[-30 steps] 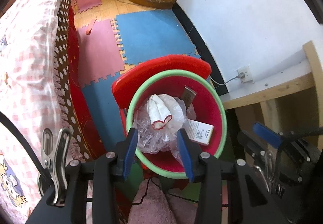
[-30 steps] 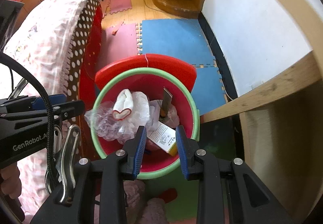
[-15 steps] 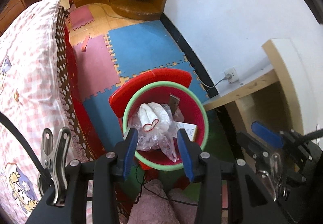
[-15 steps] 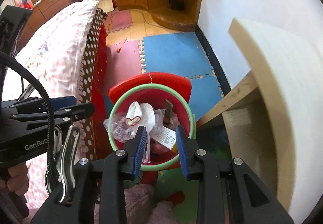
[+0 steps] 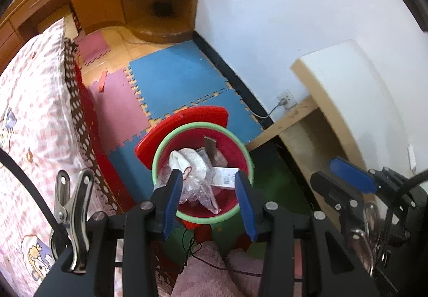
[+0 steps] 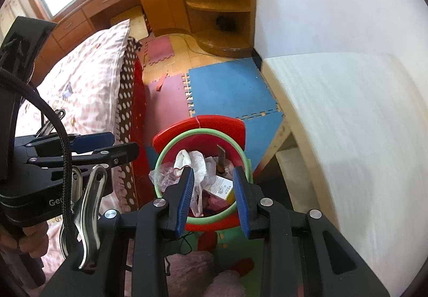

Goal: Collect trash
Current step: 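Move both open tools up from the bucket back toward the table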

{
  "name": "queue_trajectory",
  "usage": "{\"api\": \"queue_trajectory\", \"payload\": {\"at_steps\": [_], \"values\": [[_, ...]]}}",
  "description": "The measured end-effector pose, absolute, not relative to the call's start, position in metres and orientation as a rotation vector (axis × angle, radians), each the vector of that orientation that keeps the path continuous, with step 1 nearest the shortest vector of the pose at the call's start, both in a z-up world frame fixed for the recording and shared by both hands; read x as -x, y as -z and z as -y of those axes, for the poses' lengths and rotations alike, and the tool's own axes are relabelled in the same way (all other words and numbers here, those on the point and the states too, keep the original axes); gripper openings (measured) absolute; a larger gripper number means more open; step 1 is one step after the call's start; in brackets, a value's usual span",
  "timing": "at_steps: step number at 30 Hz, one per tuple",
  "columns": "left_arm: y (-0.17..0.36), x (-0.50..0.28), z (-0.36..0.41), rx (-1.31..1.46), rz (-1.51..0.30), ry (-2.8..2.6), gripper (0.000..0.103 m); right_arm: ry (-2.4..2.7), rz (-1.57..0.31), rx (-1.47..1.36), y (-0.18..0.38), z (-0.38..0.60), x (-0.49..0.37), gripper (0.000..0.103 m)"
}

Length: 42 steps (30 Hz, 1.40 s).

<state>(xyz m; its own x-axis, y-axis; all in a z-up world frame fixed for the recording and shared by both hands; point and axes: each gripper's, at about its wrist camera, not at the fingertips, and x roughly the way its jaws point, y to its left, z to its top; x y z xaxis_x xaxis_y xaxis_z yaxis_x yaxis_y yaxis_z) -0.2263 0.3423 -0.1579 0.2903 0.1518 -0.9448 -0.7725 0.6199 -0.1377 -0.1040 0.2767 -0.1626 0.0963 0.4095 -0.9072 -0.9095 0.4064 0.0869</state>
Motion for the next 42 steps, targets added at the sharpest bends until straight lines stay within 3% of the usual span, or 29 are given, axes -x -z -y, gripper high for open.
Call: {"api": "queue_trajectory", "payload": {"at_steps": [25,42], "values": [[0.082,0.139,-0.289,0.436,-1.082,-0.386,0.043,-0.801,-1.003,0.330,0.084,-0.175,0.066,0.031],[0.060,0.081,-0.223,0.323,-1.085,-0.218,0.043,-0.616,-0.974,0.199,0.047,-0.078,0.027,0.031]]}}
